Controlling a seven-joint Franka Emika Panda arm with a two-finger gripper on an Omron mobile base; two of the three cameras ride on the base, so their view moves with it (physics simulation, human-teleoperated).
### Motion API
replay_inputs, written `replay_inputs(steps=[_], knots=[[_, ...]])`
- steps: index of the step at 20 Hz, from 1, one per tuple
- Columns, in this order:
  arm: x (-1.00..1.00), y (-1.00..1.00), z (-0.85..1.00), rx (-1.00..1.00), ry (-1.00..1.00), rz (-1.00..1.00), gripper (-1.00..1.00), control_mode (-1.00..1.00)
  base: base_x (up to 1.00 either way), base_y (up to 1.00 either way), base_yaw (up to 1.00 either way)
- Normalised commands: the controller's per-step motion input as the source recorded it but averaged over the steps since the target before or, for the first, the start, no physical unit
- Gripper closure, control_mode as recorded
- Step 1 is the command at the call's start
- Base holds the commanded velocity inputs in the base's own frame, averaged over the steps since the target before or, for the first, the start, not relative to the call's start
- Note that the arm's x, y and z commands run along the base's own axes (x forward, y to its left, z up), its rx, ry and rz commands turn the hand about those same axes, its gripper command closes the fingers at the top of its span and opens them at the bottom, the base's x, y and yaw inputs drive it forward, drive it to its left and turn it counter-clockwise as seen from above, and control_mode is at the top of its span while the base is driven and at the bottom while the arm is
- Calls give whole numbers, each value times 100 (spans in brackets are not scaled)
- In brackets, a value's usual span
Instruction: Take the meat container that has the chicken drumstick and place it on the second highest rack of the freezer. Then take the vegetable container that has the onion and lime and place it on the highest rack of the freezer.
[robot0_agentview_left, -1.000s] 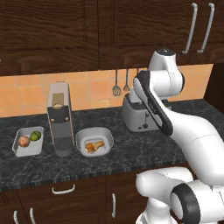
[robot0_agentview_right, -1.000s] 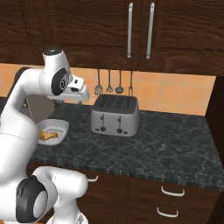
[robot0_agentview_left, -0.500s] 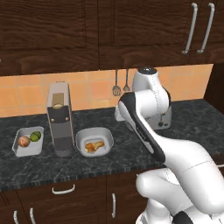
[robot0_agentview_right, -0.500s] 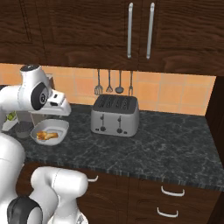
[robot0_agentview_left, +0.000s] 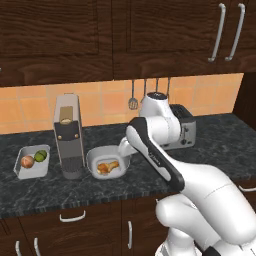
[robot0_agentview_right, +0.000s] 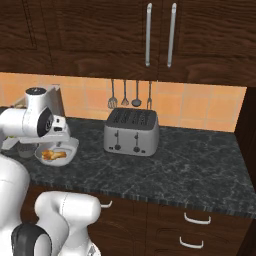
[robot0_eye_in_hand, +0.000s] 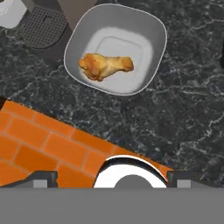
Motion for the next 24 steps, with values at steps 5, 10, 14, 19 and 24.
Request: replay_inputs(steps=[5, 10, 14, 19, 24], knots=[[0, 37, -39, -6, 6, 44, -100, -100, 0, 0, 0], [0, 7, -35, -11, 0, 47, -100, -100, 0, 0, 0], [1, 0, -29, -9, -3, 46, -100, -100, 0, 0, 0], [16, 0, -21, -3, -16, 41, -100, -100, 0, 0, 0], [11, 16, -21, 0, -10, 17, -100, -100, 0, 0, 0]])
